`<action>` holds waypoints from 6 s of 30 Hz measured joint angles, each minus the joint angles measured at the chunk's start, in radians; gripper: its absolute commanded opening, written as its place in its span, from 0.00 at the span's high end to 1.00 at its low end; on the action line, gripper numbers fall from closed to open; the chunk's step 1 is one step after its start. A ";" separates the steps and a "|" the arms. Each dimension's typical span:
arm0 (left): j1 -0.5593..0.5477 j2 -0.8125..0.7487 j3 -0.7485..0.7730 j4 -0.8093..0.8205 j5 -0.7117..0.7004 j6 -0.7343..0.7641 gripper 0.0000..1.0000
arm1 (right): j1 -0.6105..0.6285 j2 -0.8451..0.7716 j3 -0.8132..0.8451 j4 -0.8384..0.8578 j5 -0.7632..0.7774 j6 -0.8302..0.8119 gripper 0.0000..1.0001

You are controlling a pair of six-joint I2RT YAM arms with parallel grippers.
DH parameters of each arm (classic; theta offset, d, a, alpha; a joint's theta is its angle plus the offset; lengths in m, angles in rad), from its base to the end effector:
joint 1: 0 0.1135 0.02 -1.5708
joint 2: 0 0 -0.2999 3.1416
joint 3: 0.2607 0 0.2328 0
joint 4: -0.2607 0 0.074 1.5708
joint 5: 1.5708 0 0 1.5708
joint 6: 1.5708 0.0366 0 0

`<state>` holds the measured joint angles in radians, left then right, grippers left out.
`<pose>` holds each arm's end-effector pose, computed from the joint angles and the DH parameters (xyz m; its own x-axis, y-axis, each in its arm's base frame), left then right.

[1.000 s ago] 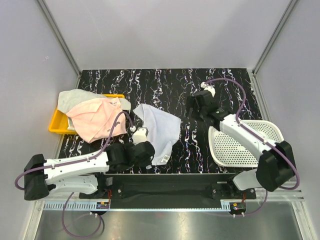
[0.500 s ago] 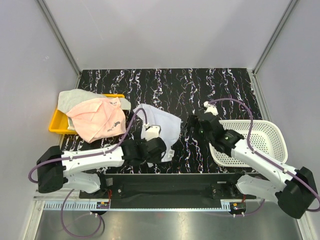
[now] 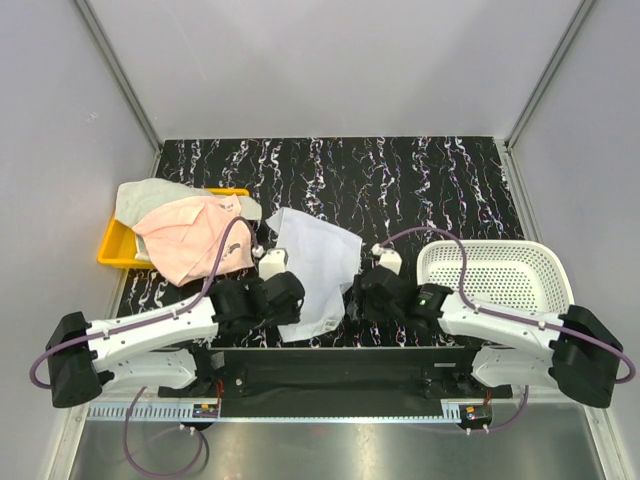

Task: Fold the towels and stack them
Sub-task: Flatten out the crumpled towel

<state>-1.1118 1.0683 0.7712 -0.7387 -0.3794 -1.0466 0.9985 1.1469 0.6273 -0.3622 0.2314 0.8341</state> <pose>0.0845 -0.1404 0.2749 -0.8393 -0.1168 -0.5310 0.0450 0.9584 -0.2819 0.1107 0.1563 0.2426 -0.8284 0.0453 -0.5583 -0.1870 0.9171 0.3520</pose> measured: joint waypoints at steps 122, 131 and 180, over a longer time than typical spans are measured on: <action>0.364 0.726 0.443 0.419 0.040 0.246 0.45 | -0.561 0.707 0.705 -0.049 0.031 -0.379 1.00; 0.361 0.809 0.418 0.395 0.039 0.023 0.46 | -0.561 0.703 0.609 -0.023 -0.002 -0.354 1.00; 0.345 0.726 0.452 0.353 0.005 0.039 1.00 | -0.561 0.514 0.547 -0.041 -0.014 -0.347 1.00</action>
<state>-0.7670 1.7939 1.2232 -0.3855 -0.3748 -1.0080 0.4374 1.6611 1.1748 -0.4034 0.2169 0.4873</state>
